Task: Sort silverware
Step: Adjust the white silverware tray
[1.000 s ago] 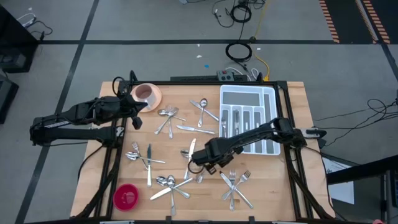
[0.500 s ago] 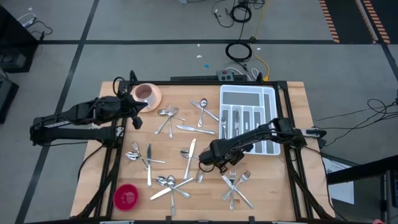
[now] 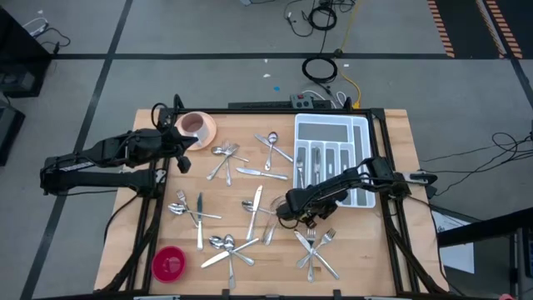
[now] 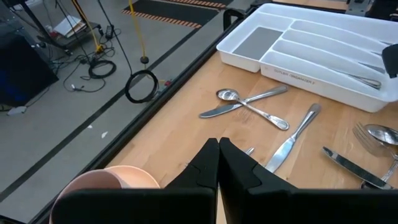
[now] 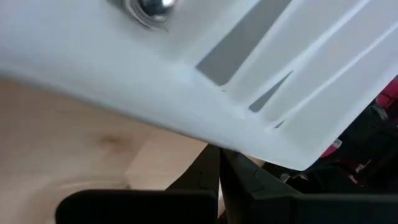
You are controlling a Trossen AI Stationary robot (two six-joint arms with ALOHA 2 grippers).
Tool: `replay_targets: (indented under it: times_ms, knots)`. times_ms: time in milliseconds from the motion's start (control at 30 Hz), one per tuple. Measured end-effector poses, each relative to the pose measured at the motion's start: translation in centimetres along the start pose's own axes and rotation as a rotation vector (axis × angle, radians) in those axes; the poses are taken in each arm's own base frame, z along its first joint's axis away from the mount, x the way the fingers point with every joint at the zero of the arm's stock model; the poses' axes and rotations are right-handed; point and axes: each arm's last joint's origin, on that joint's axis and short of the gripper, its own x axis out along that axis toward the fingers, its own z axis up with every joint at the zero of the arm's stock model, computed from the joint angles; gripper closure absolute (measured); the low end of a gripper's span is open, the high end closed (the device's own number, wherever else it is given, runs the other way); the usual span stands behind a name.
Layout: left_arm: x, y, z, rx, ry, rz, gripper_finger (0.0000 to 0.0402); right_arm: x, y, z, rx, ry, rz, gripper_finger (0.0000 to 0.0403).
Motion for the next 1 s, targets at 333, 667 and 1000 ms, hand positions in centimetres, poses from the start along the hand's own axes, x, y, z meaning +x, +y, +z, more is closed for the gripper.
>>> replay_targets:
  times_ms: [333, 667, 1000]
  knots:
    - [0.0, 0.0, 0.0, 0.042, 0.000, 0.004, 0.0395, 0.9, -0.9, 1.5, -0.001, -0.004, -0.049, 0.0403]
    - [0.0, 0.0, 0.0, 0.089, -0.001, 0.004, 0.0395, 0.8, -1.3, 2.4, 0.006, -0.079, -0.082, 0.0403]
    - [0.0, 0.0, 0.0, 0.088, -0.001, 0.005, 0.0395, 0.4, -1.4, 1.8, 0.045, -0.101, -0.060, 0.0403]
